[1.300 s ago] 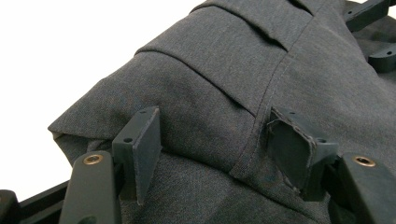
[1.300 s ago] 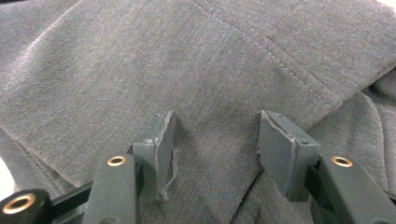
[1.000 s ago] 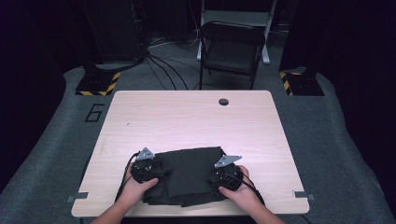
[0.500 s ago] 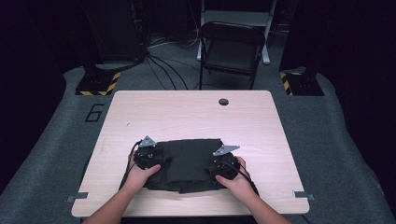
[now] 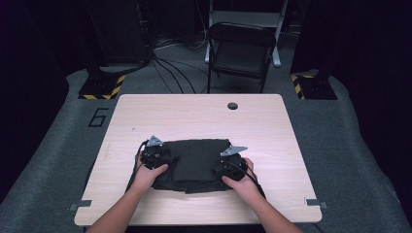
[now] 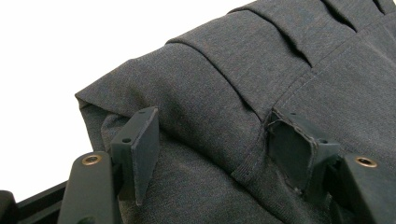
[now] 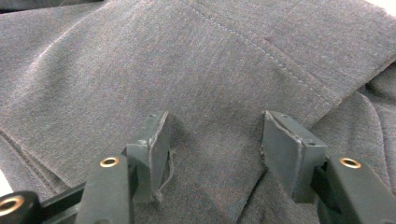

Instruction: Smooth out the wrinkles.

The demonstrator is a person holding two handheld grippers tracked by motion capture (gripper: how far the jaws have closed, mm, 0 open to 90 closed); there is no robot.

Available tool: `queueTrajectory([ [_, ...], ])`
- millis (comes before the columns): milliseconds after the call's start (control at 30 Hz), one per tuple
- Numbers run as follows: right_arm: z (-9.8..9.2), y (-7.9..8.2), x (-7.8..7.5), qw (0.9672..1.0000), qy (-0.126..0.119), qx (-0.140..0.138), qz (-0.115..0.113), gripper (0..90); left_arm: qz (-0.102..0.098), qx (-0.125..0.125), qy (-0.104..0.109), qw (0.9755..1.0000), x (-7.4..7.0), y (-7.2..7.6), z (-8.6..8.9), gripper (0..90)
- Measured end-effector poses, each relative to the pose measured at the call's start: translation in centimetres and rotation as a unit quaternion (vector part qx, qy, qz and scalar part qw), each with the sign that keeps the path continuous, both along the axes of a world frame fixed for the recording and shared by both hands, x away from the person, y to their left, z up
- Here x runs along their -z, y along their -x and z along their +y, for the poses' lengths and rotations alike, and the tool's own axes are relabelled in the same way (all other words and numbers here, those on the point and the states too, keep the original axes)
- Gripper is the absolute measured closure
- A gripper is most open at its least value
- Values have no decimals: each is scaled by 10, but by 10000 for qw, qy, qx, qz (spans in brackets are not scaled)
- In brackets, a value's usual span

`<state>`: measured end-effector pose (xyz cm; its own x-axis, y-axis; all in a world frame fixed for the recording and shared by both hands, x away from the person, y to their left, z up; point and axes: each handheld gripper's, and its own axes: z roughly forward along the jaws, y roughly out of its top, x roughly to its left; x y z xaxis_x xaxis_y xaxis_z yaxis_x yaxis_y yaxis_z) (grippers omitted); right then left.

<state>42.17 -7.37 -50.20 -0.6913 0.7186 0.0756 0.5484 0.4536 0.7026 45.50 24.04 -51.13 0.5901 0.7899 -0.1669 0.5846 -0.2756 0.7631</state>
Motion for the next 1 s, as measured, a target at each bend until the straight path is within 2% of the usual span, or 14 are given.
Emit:
queueTrajectory([
  [100,-1,-5,1,10000,-70,3,-52,402,-8,-10,-3,10000,0,-3,0,342],
  [133,-1,-6,1,10000,-68,15,-43,401,5,25,-76,10000,-1,-5,2,341],
  [267,-1,-10,0,10000,-41,7,7,392,27,-86,70,9999,1,-6,2,338],
  [300,-1,-12,0,10000,-44,-10,-24,388,37,-97,76,9999,1,-6,2,338],
  [333,-1,-11,0,9999,-69,50,70,385,16,-96,77,9999,1,-6,2,338],
  [367,-2,-12,0,10000,-19,-44,-15,380,52,-60,50,10000,0,-6,3,337],
  [500,0,-12,-2,10000,-27,-32,49,359,69,-69,69,9999,-1,-5,3,336],
  [567,1,-11,-4,10000,-30,-14,73,350,39,-154,119,9998,-1,-4,2,341],
  [633,1,-11,-6,10000,2,-41,72,346,-23,-134,73,9999,-3,-2,1,352],
  [667,1,-11,-7,10000,2,-44,59,345,8,-66,45,10000,-5,-2,2,356],
  [833,3,-7,-16,9999,-45,-90,13,344,-22,-104,115,9999,-11,1,5,363],
  [900,3,-4,-20,9999,-53,-134,-33,344,-41,-73,185,9998,-18,8,8,364],
  [933,3,-1,-24,9999,-92,-115,32,344,-69,-54,188,9998,-20,10,8,364],
  [1000,2,3,-27,9998,-125,-130,7,344,-122,28,156,9998,-27,17,10,366],
])
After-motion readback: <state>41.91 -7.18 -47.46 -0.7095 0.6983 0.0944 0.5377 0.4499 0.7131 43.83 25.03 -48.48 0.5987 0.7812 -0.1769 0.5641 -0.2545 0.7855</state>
